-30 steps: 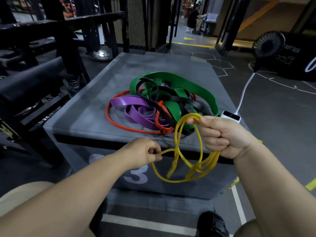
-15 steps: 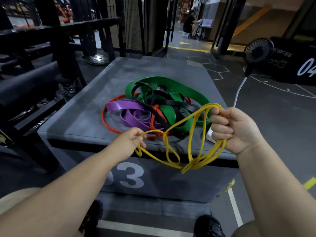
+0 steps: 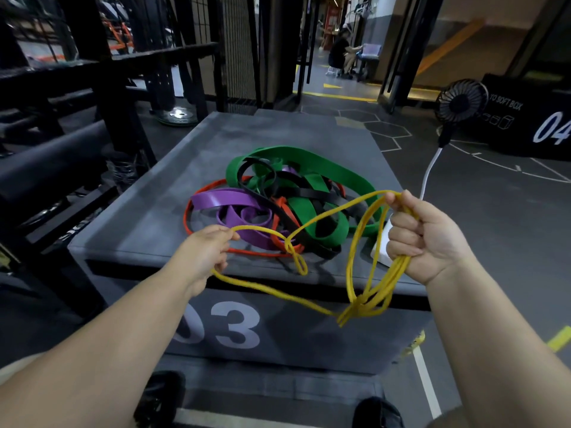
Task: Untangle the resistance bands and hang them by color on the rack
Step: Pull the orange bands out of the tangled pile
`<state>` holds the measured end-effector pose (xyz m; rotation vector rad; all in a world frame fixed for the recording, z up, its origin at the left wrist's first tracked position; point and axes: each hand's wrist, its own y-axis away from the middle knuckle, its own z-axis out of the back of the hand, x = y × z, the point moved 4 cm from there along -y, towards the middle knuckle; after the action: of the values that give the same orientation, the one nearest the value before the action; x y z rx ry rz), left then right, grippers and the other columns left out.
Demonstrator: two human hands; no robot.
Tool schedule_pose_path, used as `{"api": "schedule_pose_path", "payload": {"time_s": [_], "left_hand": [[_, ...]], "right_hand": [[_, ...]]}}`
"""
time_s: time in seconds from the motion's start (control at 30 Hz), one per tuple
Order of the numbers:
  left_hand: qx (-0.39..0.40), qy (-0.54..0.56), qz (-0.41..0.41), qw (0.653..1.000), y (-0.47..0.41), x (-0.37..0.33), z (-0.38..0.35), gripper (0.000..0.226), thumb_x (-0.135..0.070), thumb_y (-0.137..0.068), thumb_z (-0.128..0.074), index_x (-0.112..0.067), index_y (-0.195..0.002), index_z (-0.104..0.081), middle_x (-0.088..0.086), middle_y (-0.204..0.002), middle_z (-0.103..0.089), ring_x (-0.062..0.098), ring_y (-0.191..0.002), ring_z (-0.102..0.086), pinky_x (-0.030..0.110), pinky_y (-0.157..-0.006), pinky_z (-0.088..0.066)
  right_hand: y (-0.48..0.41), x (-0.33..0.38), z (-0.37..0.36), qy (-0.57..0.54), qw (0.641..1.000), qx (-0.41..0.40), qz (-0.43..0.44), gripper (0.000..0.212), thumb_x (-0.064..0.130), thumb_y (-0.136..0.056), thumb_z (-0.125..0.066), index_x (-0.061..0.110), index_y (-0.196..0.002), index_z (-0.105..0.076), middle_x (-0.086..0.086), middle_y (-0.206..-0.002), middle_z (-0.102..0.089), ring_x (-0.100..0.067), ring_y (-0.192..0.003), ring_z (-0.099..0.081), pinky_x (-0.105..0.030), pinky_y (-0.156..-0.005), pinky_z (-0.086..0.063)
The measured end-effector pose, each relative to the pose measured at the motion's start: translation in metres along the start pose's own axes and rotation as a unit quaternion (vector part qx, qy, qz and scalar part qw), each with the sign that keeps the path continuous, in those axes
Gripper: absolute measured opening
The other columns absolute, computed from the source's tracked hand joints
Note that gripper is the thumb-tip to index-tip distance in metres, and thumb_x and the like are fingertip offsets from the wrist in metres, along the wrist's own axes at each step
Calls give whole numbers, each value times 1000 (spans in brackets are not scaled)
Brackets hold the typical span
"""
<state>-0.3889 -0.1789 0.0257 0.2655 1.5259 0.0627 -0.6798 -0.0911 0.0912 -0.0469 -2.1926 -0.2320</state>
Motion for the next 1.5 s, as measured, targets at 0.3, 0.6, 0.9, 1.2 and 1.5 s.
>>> {"api": "schedule_pose_path", "payload": {"time_s": [0.3, 0.6, 0.9, 1.2, 1.5], "left_hand": [[-41, -9, 7, 999, -9, 1, 11, 26, -25, -103, -41, -17, -79, -48, -3, -60, -33, 10, -49, -29, 23, -49, -26], [-92, 60, 33, 993, -16, 2, 20, 34, -30, -100, -48, -14, -72, -56, -2, -67, -49, 10, -58, -41, 22, -60, -40], [-63, 115, 23, 991, -17, -6, 32, 24, -24, -99, -52, -18, -77, -45, -8, -50, -25, 1, -34, -22, 15, -33, -18], [-141, 132, 40, 980, -23, -3, 46, 33, -34, -102, -42, -19, -73, -48, -4, -65, -41, 9, -55, -39, 21, -51, -37], [-23, 46, -66, 997, 3, -27, 22, 26, -27, -99, -50, -16, -82, -67, -3, -66, -44, 11, -60, -42, 23, -64, -44]], "right_hand": [[0, 8, 12, -42, 998, -51, 22, 29, 35, -94, -47, 21, -68, -48, 9, -45, -21, -5, -29, -19, -14, -27, -14], [0, 8, 16, -69, 993, -86, 32, 34, 34, -98, -44, 21, -67, -46, 10, -49, -21, -4, -31, -17, -15, -28, -14], [-3, 10, 27, -91, 988, -109, 60, 18, 31, -74, -59, 21, -67, -47, 11, -50, -22, -5, -33, -18, -17, -28, -17], [-6, 13, 34, -118, 984, -110, 70, 17, 33, -73, -59, 22, -67, -47, 11, -51, -21, -6, -34, -18, -18, -28, -17], [1, 15, 16, -94, 992, -48, 75, 21, 35, -81, -55, 22, -67, -47, 10, -47, -21, -5, -32, -18, -15, -30, -15]]}}
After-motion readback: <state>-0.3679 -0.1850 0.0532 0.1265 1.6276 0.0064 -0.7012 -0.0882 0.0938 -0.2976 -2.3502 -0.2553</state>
